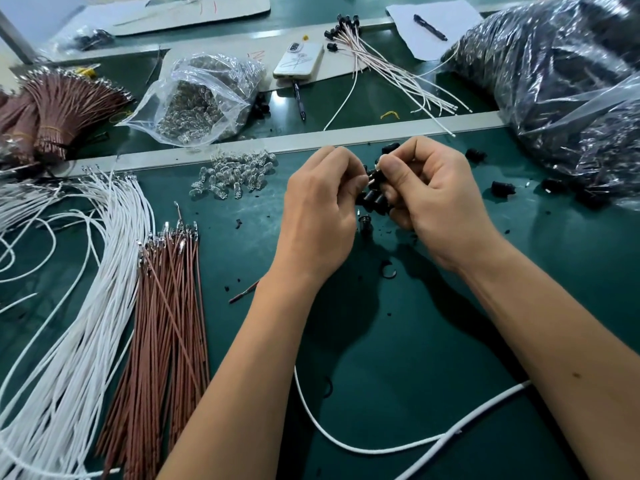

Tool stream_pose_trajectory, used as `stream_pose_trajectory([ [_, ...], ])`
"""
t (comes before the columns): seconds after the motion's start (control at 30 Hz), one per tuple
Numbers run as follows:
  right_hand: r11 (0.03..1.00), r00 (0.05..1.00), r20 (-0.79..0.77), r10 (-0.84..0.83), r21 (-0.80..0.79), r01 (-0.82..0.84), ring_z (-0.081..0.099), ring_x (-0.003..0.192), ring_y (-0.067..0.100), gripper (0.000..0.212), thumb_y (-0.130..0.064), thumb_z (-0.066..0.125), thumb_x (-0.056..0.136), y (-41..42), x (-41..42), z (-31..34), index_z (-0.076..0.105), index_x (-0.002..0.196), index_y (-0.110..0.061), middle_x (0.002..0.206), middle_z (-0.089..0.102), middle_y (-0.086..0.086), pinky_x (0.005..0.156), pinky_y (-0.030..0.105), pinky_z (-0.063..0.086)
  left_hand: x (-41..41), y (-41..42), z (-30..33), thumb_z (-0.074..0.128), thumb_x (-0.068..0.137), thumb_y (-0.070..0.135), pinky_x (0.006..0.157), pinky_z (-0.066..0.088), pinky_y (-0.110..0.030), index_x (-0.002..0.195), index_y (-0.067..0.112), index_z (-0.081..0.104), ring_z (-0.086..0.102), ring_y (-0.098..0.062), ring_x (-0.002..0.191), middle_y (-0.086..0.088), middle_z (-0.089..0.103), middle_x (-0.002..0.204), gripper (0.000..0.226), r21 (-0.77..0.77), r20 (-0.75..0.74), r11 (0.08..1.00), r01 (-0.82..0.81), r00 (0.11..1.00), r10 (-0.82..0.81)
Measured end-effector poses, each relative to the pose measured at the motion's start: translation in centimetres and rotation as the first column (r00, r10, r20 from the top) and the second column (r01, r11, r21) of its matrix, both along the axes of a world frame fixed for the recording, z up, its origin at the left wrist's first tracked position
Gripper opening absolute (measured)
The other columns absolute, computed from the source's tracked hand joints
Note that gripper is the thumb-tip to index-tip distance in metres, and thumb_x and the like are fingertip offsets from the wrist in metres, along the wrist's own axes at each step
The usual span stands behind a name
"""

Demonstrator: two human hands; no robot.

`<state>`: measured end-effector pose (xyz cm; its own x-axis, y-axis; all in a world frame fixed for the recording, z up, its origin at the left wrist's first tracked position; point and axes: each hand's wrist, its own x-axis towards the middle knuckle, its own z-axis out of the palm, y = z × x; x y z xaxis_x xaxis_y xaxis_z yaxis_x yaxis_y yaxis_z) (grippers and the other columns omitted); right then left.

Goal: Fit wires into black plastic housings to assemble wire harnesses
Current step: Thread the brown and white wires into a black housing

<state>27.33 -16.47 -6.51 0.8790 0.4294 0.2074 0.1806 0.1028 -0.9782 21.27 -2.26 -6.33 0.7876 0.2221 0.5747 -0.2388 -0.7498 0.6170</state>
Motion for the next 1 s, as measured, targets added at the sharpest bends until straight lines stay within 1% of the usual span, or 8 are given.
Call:
stream_pose_trajectory([
  [0.1, 1.000, 1.000, 0.010, -0.002, -0.018, 0.002, 0.042, 0.049, 0.008, 0.018, -0.018, 0.062, 0.103, 0.0, 0.0, 0.1, 0.061, 0.086, -0.017, 0.059, 0.055, -0.007, 0.041, 0.019, 0.034, 0.0, -0.3, 0.1, 0.062, 0.087, -0.007, 0.065, 0.035, -0.018, 0.080, 0.000, 0.060, 0.045, -0.013, 0.071, -0.001, 0.055, 0.078, 0.011, -0.016, 0.000, 1.000, 0.005, 1.000, -0.005],
  [0.27, 0.998, 1.000, 0.028, -0.009, -0.058, 0.011, 0.043, 0.049, 0.009, 0.019, -0.017, 0.064, 0.103, -0.2, 0.1, 0.1, 0.062, 0.084, -0.017, 0.058, 0.055, -0.006, 0.041, 0.020, 0.035, -0.1, -0.5, -0.1, 0.061, 0.086, -0.011, 0.064, 0.036, -0.020, 0.078, -0.001, 0.060, 0.047, -0.016, 0.071, -0.005, 0.057, 0.078, 0.012, -0.024, 0.005, 1.000, 0.017, 1.000, -0.017],
  [0.4, 0.997, 0.999, 0.031, -0.010, -0.072, 0.012, 0.043, 0.048, 0.009, 0.019, -0.017, 0.064, 0.102, -0.2, 0.1, 0.2, 0.062, 0.084, -0.016, 0.057, 0.055, -0.006, 0.041, 0.021, 0.034, -0.1, -0.6, -0.2, 0.060, 0.086, -0.011, 0.064, 0.037, -0.023, 0.078, -0.002, 0.060, 0.048, -0.018, 0.070, -0.007, 0.057, 0.077, 0.012, -0.018, 0.006, 1.000, -0.003, 1.000, 0.003],
  [0.53, 0.998, 0.999, 0.018, -0.030, -0.059, 0.031, 0.041, 0.047, 0.009, 0.019, -0.014, 0.064, 0.103, -0.1, 0.0, 0.1, 0.061, 0.084, -0.014, 0.056, 0.055, -0.006, 0.040, 0.020, 0.034, 0.0, -1.0, -0.5, 0.061, 0.087, -0.008, 0.064, 0.034, -0.022, 0.079, 0.000, 0.061, 0.047, -0.017, 0.070, -0.005, 0.057, 0.077, 0.011, -0.037, -0.001, 0.998, -0.043, 0.999, 0.043],
  [0.7, 0.997, 0.997, 0.006, -0.073, -0.015, 0.073, 0.043, 0.049, 0.010, 0.018, -0.014, 0.064, 0.102, 0.4, -0.5, 0.0, 0.060, 0.085, -0.011, 0.057, 0.055, -0.004, 0.041, 0.021, 0.036, -0.1, -1.7, -0.5, 0.062, 0.086, -0.008, 0.065, 0.034, -0.022, 0.078, 0.000, 0.061, 0.047, -0.017, 0.070, -0.004, 0.057, 0.077, 0.011, -0.098, 0.041, 0.991, -0.095, 0.994, 0.099],
  [0.83, 0.996, 0.996, 0.022, -0.084, -0.004, 0.084, 0.044, 0.052, 0.015, 0.019, -0.018, 0.066, 0.099, 0.5, -0.7, 0.1, 0.059, 0.082, -0.014, 0.058, 0.056, -0.003, 0.044, 0.024, 0.035, -0.1, -2.0, -0.6, 0.061, 0.086, -0.008, 0.066, 0.034, -0.020, 0.078, 0.002, 0.061, 0.048, -0.016, 0.071, -0.003, 0.057, 0.076, 0.012, -0.111, 0.055, 0.986, -0.126, 0.990, 0.132],
  [0.93, 0.998, 0.998, 0.006, -0.066, 0.011, 0.066, 0.043, 0.052, 0.016, 0.020, -0.017, 0.065, 0.100, 0.5, -0.9, 0.2, 0.058, 0.081, -0.015, 0.058, 0.055, -0.002, 0.043, 0.024, 0.034, -0.1, -1.8, -0.6, 0.061, 0.086, -0.008, 0.065, 0.035, -0.019, 0.078, 0.002, 0.062, 0.048, -0.014, 0.070, -0.001, 0.056, 0.076, 0.012, -0.129, 0.055, 0.986, -0.101, 0.993, 0.109],
  [1.0, 0.999, 0.999, -0.024, -0.044, 0.030, 0.045, 0.042, 0.053, 0.015, 0.022, -0.014, 0.064, 0.101, 0.4, -0.8, 0.2, 0.057, 0.080, -0.015, 0.058, 0.054, -0.002, 0.042, 0.023, 0.034, 0.0, -1.5, -0.7, 0.061, 0.085, -0.008, 0.064, 0.038, -0.024, 0.078, 0.001, 0.062, 0.049, -0.016, 0.069, -0.002, 0.057, 0.075, 0.012, -0.144, 0.056, 0.988, -0.056, 0.996, 0.065],
])
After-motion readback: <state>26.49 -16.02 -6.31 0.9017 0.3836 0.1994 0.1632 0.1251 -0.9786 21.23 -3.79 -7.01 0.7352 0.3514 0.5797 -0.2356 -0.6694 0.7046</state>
